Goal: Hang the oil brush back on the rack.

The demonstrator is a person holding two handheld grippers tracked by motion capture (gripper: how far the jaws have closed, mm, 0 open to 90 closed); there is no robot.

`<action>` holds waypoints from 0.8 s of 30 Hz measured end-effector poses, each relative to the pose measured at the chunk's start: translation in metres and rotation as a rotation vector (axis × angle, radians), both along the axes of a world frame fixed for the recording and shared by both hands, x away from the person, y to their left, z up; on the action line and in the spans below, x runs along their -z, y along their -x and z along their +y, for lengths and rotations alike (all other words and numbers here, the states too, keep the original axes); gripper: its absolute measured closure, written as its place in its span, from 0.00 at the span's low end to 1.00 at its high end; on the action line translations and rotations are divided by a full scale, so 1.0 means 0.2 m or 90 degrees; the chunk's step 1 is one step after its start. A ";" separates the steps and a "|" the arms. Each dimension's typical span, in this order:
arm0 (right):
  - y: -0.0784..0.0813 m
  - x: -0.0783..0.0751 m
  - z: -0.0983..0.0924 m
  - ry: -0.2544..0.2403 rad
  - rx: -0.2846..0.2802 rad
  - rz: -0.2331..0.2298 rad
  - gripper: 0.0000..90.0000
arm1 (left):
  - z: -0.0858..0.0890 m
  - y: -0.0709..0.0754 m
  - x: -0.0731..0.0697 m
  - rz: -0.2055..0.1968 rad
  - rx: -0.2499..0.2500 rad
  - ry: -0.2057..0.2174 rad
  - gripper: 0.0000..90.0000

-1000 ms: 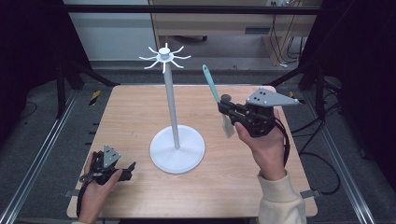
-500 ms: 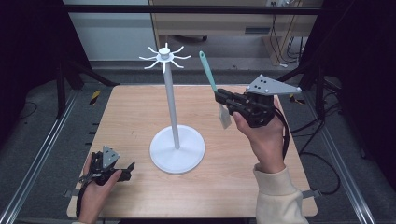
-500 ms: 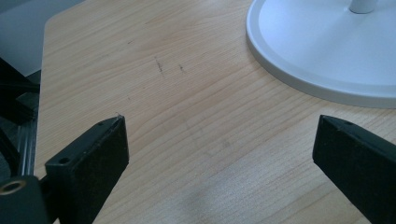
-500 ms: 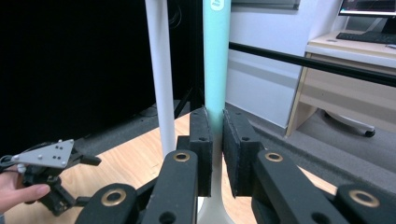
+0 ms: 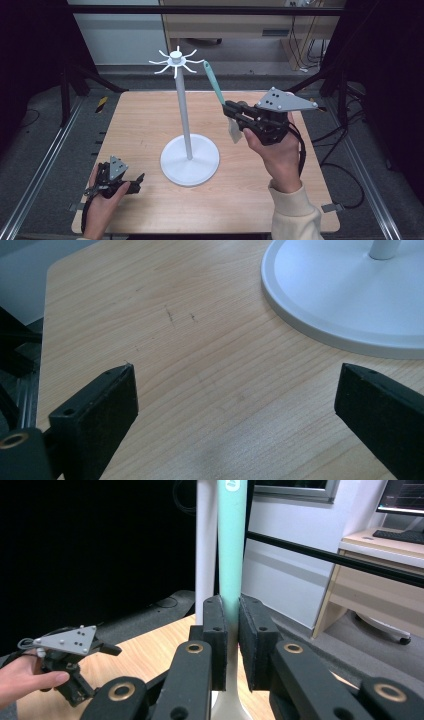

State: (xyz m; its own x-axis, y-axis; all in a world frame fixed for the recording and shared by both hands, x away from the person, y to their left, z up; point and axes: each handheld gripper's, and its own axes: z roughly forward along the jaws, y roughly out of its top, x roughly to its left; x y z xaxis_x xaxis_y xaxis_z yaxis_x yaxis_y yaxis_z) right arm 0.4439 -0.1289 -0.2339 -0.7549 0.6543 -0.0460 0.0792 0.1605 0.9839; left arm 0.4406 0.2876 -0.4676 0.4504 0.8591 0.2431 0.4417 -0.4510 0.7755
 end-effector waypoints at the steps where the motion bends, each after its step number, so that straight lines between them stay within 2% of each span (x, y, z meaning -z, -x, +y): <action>1: 0.00 0.00 0.00 0.003 -0.003 -0.001 0.92 | 0.00 0.00 0.00 0.000 0.000 0.000 0.04; 10: 0.00 0.01 0.04 0.022 -0.013 0.003 0.92 | 0.00 0.00 0.00 0.002 0.002 -0.002 0.04; 24: -0.03 0.03 0.08 0.033 -0.017 0.018 0.92 | -0.01 0.00 0.00 0.004 0.003 -0.004 0.04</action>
